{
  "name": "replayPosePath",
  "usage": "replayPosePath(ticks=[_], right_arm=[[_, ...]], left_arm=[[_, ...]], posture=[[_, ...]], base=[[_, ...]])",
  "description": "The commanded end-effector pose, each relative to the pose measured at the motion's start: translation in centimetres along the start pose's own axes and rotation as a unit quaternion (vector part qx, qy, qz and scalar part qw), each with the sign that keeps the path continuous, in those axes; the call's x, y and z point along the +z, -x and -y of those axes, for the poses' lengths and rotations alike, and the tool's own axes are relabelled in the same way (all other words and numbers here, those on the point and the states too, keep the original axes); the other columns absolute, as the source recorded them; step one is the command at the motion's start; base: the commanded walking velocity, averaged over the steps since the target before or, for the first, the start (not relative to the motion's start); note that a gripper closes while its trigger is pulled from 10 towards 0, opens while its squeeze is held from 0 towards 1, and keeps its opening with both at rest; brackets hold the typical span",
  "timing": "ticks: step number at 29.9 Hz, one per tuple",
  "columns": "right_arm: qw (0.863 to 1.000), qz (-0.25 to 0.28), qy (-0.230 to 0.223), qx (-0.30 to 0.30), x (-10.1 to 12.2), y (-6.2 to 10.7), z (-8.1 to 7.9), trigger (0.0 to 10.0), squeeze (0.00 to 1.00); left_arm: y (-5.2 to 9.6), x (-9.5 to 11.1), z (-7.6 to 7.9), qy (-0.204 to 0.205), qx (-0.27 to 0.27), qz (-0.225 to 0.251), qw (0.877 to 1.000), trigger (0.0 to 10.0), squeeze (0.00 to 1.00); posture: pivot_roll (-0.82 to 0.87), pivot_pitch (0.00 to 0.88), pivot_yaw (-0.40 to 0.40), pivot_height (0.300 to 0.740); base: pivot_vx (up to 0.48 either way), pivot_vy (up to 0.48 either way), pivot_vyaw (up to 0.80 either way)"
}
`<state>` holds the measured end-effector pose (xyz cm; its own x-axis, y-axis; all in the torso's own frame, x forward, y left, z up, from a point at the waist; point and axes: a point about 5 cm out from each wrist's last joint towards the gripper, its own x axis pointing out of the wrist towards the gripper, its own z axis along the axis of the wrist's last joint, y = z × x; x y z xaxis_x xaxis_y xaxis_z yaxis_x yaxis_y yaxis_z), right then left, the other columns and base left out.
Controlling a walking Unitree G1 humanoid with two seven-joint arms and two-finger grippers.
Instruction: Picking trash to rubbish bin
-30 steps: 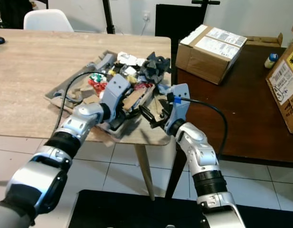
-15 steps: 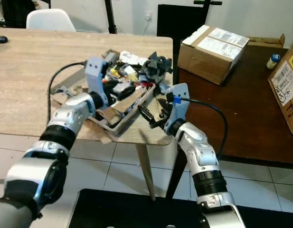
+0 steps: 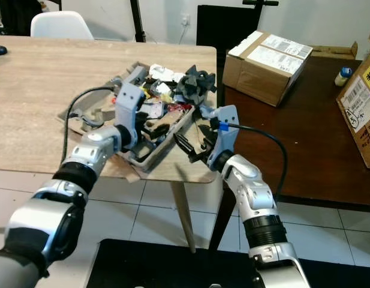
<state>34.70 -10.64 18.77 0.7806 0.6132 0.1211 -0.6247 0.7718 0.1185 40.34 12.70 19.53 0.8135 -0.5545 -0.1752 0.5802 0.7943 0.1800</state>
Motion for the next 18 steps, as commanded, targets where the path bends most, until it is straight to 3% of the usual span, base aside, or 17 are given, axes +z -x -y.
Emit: replayPosePath(ticks=[1, 3, 12, 13, 14, 16, 17, 18], right_arm=[[1.000, -0.004, 0.005, 0.003, -0.32, 0.19, -0.16, 10.0, 0.00], [1.000, -0.004, 0.005, 0.003, -0.32, 0.24, -0.16, 10.0, 0.00], [1.000, -0.010, 0.025, 0.017, -0.25, 0.22, -0.34, 10.0, 0.00], [0.999, -0.009, 0.028, 0.017, -0.22, 0.19, -0.35, 10.0, 0.00], [0.999, -0.007, 0.030, 0.016, -0.17, 0.16, -0.36, 10.0, 0.00], [0.999, 0.000, 0.035, 0.015, -0.01, 0.08, -0.39, 10.0, 0.00], [0.999, 0.001, 0.037, 0.015, 0.03, 0.07, -0.40, 10.0, 0.00], [0.999, 0.004, 0.036, 0.016, 0.09, 0.05, -0.43, 10.0, 0.00]], left_arm=[[-0.04, -1.71, 0.58, -0.018, -0.003, -0.036, 0.999, 10.0, 0.00], [-0.13, -2.51, 0.93, -0.046, -0.003, -0.059, 0.997, 10.0, 0.00], [-0.17, -2.38, 0.69, -0.047, 0.011, -0.058, 0.997, 10.0, 0.00], [-0.16, -2.27, 0.57, -0.045, 0.017, -0.054, 0.997, 9.6, 0.00], [-0.14, -2.16, 0.48, -0.042, 0.020, -0.051, 0.998, 6.3, 0.00], [-0.13, -1.99, 0.37, -0.036, 0.023, -0.044, 0.998, 2.0, 0.00], [-0.13, -1.95, 0.35, -0.035, 0.023, -0.042, 0.998, 2.0, 0.00], [-0.14, -1.88, 0.33, -0.027, 0.024, -0.039, 0.999, 0.0, 0.00]], posture=[[0.09, 0.156, 0.004, 0.740], [0.09, 0.157, 0.004, 0.740], [0.09, 0.157, 0.001, 0.740], [0.10, 0.156, 0.001, 0.740], [0.10, 0.156, 0.001, 0.740], [0.10, 0.155, 0.001, 0.740], [0.10, 0.155, 0.001, 0.740], [0.10, 0.156, 0.001, 0.740]], base=[[0.000, 0.000, 0.00], [0.000, 0.000, 0.00], [0.000, 0.000, 0.00], [0.000, 0.000, 0.00], [0.000, 0.000, 0.00], [0.000, 0.000, 0.00], [0.000, 0.000, 0.00], [0.000, 0.000, 0.00]])
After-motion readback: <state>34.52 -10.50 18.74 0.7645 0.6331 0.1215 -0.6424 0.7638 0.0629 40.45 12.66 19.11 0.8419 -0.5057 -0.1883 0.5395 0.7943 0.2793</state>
